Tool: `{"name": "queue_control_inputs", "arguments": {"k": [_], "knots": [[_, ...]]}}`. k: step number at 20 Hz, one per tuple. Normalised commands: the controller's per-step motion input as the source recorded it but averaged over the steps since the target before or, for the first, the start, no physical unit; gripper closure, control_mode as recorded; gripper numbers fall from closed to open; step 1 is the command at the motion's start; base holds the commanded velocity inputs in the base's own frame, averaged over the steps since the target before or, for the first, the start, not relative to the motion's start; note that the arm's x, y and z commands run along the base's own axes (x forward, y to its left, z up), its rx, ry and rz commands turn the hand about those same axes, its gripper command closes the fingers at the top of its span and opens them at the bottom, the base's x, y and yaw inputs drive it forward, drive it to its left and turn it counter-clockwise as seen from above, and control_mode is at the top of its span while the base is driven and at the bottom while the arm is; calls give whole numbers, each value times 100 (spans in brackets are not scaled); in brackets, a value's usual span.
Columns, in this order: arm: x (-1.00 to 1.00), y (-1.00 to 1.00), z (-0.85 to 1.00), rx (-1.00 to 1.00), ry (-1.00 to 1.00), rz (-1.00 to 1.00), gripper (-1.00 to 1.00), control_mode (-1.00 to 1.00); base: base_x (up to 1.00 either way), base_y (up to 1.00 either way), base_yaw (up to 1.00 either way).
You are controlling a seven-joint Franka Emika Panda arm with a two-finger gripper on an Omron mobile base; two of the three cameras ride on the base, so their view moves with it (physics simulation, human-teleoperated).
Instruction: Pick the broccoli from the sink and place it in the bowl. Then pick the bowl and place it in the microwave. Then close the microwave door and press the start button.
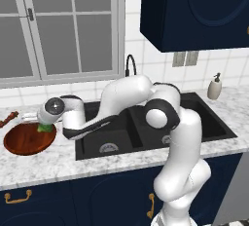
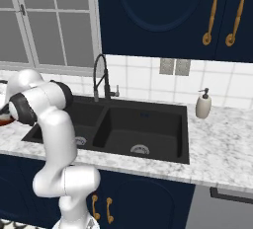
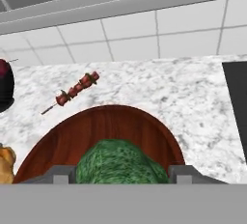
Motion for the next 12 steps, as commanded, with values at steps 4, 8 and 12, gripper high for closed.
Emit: {"name": "queue_control_inputs", "arguments": {"k": [4,8,12], "knots": [[2,34,-19,-1,9,-8,100,-100,0,0,0],[11,35,-4,-5,22,-10,100,-100,0,0,0],[19,25,-18,-6,11,-6,100,-100,0,0,0]]}}
